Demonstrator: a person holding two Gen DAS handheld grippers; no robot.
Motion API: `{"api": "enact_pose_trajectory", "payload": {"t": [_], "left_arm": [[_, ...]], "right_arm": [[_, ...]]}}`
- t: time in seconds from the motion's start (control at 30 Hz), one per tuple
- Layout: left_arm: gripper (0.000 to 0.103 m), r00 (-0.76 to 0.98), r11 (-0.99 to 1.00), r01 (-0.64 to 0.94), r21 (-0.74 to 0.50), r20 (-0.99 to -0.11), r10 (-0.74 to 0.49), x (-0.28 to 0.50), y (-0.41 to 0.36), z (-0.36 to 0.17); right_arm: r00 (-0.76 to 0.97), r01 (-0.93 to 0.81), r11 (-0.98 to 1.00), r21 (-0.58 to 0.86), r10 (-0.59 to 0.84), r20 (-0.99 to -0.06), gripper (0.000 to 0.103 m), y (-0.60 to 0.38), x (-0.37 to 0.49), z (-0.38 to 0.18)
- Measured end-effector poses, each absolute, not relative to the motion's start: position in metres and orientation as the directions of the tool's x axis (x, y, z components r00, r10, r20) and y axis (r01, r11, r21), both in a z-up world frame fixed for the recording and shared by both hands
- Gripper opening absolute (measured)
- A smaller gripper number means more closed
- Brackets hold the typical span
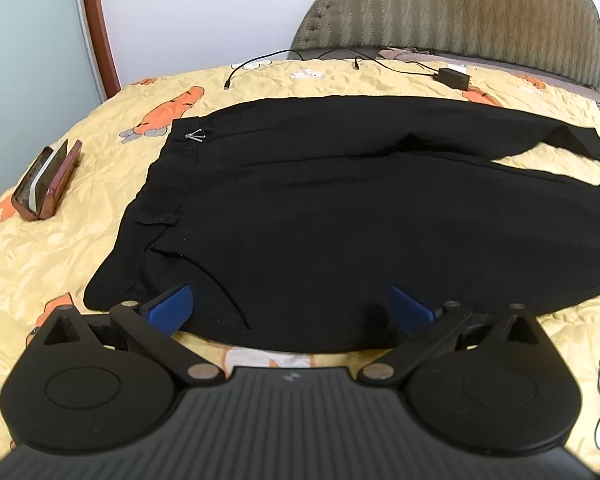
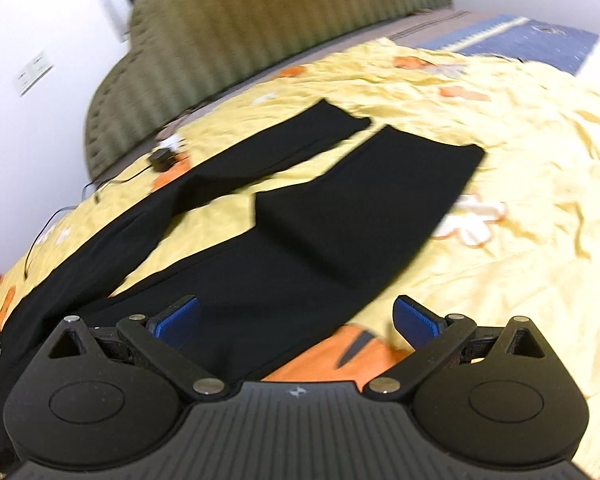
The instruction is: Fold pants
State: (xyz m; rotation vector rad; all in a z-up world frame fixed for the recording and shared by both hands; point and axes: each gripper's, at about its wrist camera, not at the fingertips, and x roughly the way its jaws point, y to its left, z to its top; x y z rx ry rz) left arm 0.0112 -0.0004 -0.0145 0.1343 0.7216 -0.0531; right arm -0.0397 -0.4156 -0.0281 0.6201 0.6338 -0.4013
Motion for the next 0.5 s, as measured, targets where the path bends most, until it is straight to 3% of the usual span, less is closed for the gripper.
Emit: {"api": "enact_pose_trajectory", "payload": {"t": [0.13,0.17,0.27,0.3,0.5], "left_arm": [[0.103,0.732,0.992,0.075,0.102,-0.681,0.015,0.016,0.007,-0.022],[0.103,0.726,0.993,0.069,0.093,-0.688,0.014,0.018,0.010,-0.025],[0.103,0.723,0.994,0.054,0.097,-0.690,0.028,0.020,0.014,-0.028],[0.103,0.723,0.994,0.048,0.102,-0.690,0.035,0.020,0.014,-0.029],[0.103,0.743,0.995,0.034,0.089,-0.669,0.035,0.016,0.023,-0.024]], "right_arm": [[0.724,0.587,0.685,0.432,-0.207,-0.658,0.102,-0.452,-0.041,-0.039],[0.718,0.601,0.666,0.441,-0.209,-0.664,0.097,-0.463,-0.040,-0.044],[0.724,0.603,0.630,0.490,-0.172,-0.668,0.066,-0.491,-0.033,-0.057],[0.722,0.606,0.615,0.505,-0.160,-0.673,0.061,-0.500,-0.030,-0.062],[0.751,0.610,0.556,0.565,-0.179,-0.635,0.058,-0.527,-0.036,-0.070]]}}
